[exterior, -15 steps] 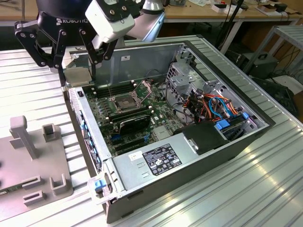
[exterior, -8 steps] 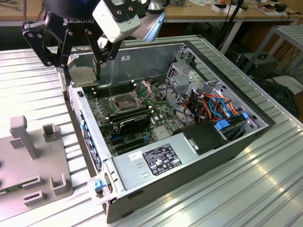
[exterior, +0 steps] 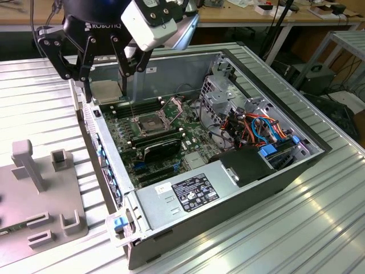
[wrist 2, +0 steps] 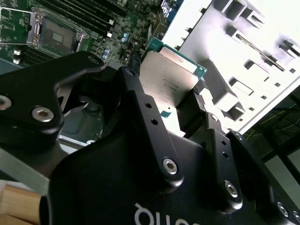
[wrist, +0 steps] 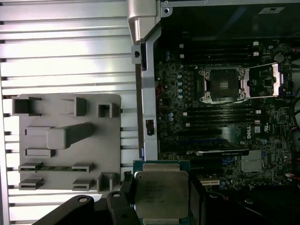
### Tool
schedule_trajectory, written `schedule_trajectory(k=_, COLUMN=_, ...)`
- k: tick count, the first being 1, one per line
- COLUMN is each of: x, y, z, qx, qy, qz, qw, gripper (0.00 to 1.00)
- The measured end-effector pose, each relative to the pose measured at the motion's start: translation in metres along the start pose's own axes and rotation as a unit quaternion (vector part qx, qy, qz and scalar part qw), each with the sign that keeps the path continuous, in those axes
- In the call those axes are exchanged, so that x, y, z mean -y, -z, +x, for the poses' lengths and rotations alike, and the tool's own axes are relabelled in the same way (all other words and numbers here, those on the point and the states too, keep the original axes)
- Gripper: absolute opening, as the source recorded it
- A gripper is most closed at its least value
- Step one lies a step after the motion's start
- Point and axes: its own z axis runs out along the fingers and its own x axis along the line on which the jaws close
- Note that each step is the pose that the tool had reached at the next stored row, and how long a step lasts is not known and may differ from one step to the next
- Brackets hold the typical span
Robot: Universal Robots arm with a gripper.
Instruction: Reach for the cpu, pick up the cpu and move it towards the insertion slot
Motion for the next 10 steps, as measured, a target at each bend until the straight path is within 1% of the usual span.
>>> schedule_trajectory(k=3, x=-0.0001, y=-0.0004, z=-0.0037, qx=0.0, qy=0.0, qz=0.0002, qw=1.0, gripper=0.55)
schedule_trajectory(k=10, x=-0.0004, y=-0.001, z=-0.0097, qx=0.0001, qy=0.0, qz=0.001, qw=1.0, gripper=0.55)
